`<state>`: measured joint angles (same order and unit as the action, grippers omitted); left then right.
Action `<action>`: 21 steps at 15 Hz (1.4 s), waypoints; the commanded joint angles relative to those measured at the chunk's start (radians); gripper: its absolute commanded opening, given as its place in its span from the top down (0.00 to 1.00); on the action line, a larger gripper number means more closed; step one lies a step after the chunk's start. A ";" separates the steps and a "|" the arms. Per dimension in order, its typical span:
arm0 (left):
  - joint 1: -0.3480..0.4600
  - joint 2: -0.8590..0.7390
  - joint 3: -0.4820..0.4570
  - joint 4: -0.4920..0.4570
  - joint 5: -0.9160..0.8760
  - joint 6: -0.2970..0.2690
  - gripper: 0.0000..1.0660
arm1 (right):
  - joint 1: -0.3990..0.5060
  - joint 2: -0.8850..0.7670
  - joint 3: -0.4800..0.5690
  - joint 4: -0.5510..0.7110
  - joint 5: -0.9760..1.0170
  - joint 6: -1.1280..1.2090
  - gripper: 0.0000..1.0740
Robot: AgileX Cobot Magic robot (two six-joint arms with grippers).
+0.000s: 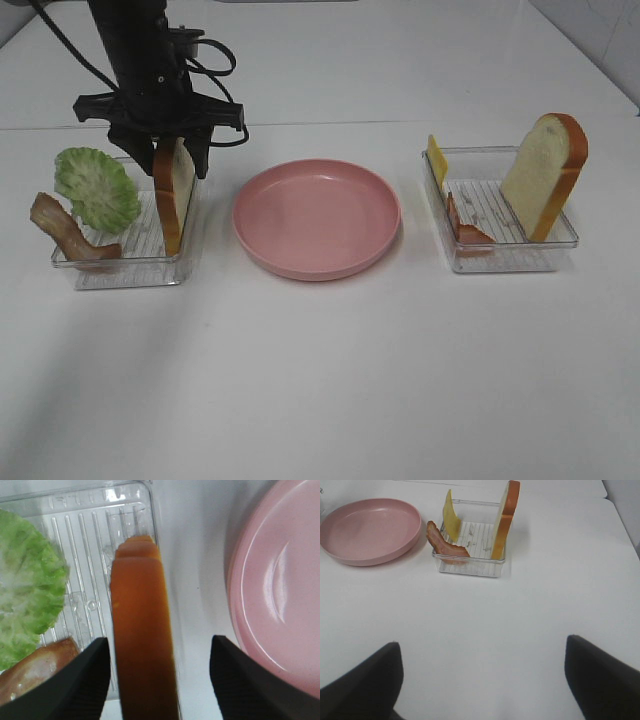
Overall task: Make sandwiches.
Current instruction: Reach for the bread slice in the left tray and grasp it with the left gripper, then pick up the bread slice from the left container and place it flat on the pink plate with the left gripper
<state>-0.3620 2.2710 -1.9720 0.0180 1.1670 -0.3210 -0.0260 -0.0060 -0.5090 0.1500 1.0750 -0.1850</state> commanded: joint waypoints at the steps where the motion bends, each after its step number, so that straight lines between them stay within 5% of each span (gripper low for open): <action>1: -0.003 0.006 -0.004 0.009 0.002 -0.004 0.60 | -0.008 -0.014 0.002 0.000 -0.006 -0.001 0.23; 5: -0.003 0.005 -0.004 0.039 0.000 -0.004 1.00 | -0.008 -0.014 0.002 0.000 -0.006 -0.001 0.23; 12: -0.003 -0.031 -0.218 -0.036 0.119 0.001 1.00 | -0.008 -0.014 0.002 0.000 -0.006 -0.001 0.23; 15: 0.000 -0.041 -0.293 -0.217 0.104 0.100 1.00 | -0.008 -0.014 0.002 0.000 -0.006 -0.001 0.23; 21: 0.081 0.102 -0.292 -0.716 0.058 0.333 1.00 | -0.008 -0.014 0.002 0.000 -0.006 -0.001 0.23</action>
<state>-0.2810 2.3620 -2.2620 -0.6520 1.2200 0.0000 -0.0260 -0.0060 -0.5090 0.1500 1.0750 -0.1850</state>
